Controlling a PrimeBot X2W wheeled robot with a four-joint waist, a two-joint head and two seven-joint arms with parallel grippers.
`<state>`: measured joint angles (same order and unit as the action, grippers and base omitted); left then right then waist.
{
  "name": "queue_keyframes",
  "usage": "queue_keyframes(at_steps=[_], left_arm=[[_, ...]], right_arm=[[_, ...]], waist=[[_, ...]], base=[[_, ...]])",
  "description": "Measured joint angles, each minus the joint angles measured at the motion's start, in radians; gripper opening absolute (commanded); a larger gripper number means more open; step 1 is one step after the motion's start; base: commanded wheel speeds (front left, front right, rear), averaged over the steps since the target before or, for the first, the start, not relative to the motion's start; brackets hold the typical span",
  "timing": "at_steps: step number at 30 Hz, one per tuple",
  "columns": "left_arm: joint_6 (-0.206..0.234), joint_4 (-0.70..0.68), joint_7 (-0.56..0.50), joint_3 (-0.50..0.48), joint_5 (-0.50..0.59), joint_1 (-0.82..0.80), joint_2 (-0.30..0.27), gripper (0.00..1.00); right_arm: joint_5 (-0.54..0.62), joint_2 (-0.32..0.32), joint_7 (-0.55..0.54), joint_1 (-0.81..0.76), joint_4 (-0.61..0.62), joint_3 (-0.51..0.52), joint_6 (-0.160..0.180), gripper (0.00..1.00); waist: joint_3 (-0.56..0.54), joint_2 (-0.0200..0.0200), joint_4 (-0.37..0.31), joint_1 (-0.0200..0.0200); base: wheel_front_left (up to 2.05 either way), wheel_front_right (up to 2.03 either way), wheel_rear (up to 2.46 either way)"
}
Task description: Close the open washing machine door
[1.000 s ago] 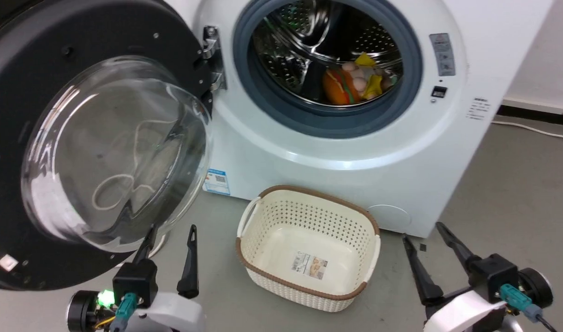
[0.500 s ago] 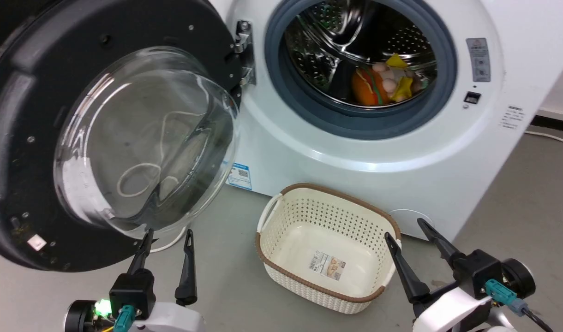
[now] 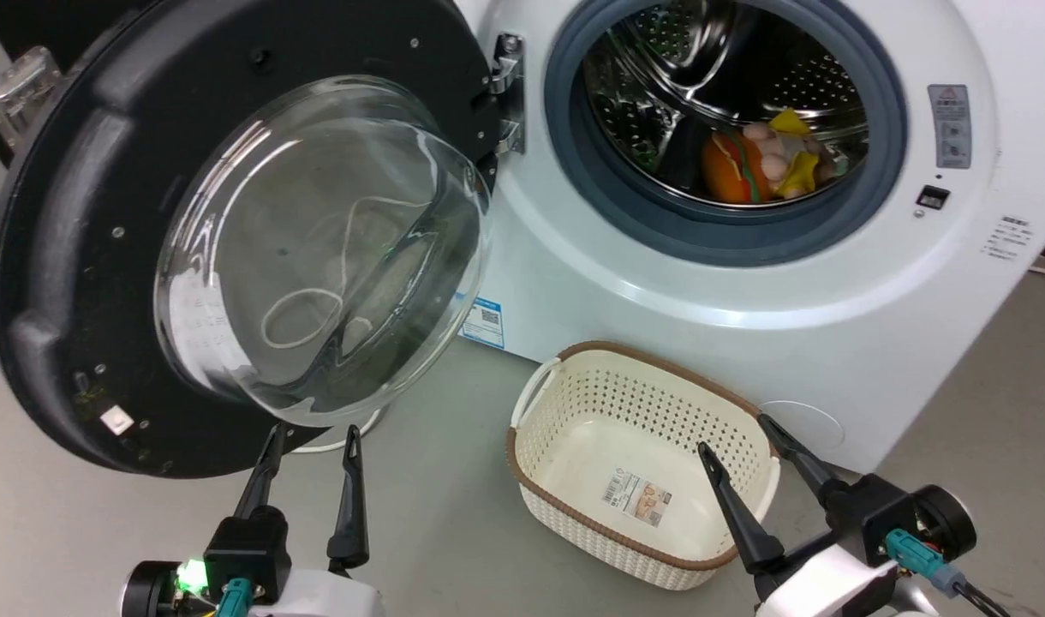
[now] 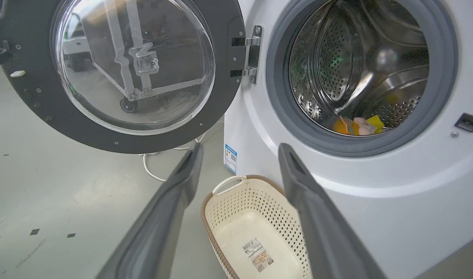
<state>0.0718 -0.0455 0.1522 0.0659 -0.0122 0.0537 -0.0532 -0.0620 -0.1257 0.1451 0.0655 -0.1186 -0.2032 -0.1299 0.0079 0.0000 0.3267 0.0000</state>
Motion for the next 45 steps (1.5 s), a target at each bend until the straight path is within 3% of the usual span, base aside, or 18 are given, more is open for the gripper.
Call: queue_keyframes(at_steps=[15,16,17,18,26,35,39,45], left_arm=[[0.009,-0.006,0.034,0.013,-0.008,0.009,0.000,1.00],[0.009,-0.006,0.035,0.014,-0.009,0.009,0.000,0.89],[0.008,-0.006,0.035,0.016,-0.009,0.009,0.000,0.35],[0.006,-0.004,0.035,0.019,-0.011,0.009,0.000,0.00],[0.005,-0.090,0.055,-0.036,-0.106,-0.002,0.002,0.00],[-0.079,-0.124,0.075,-0.322,-0.385,-0.173,-0.004,0.00],[-0.089,-0.040,0.029,-0.441,-0.565,-0.306,-0.061,0.00],[-0.068,0.191,-0.205,-0.534,-0.778,-0.495,-0.203,0.00]], right_arm=[[-0.002,-0.006,0.035,0.000,-0.016,-0.022,0.000,1.00],[-0.002,-0.007,0.037,0.000,-0.015,-0.023,0.000,1.00],[-0.002,-0.008,0.039,-0.001,-0.014,-0.024,0.000,1.00],[-0.002,-0.010,0.042,-0.001,-0.014,-0.024,0.000,1.00],[0.001,-0.020,0.046,-0.022,0.009,-0.005,0.000,1.00],[0.010,-0.035,0.040,-0.041,0.057,0.004,0.000,1.00],[0.009,-0.049,0.037,-0.039,0.072,-0.003,0.000,1.00],[-0.003,-0.077,0.039,-0.018,0.080,-0.021,0.000,1.00]], waist=[[0.003,0.0000,0.063,0.0000],[0.005,0.0000,0.067,-0.0001],[0.009,0.0000,0.071,-0.0001],[0.012,0.0000,0.075,0.0000],[0.044,0.0000,0.109,0.0000],[0.093,0.0000,0.117,0.0001],[0.123,0.0000,0.101,0.0001],[0.167,0.0000,0.077,0.0001]], base=[[0.00,0.00,0.00],[0.00,0.00,0.00],[0.00,0.00,0.00],[0.00,0.00,0.00],[0.00,0.00,0.00],[0.00,0.00,0.00],[0.00,0.00,0.00],[0.00,0.00,0.00]])
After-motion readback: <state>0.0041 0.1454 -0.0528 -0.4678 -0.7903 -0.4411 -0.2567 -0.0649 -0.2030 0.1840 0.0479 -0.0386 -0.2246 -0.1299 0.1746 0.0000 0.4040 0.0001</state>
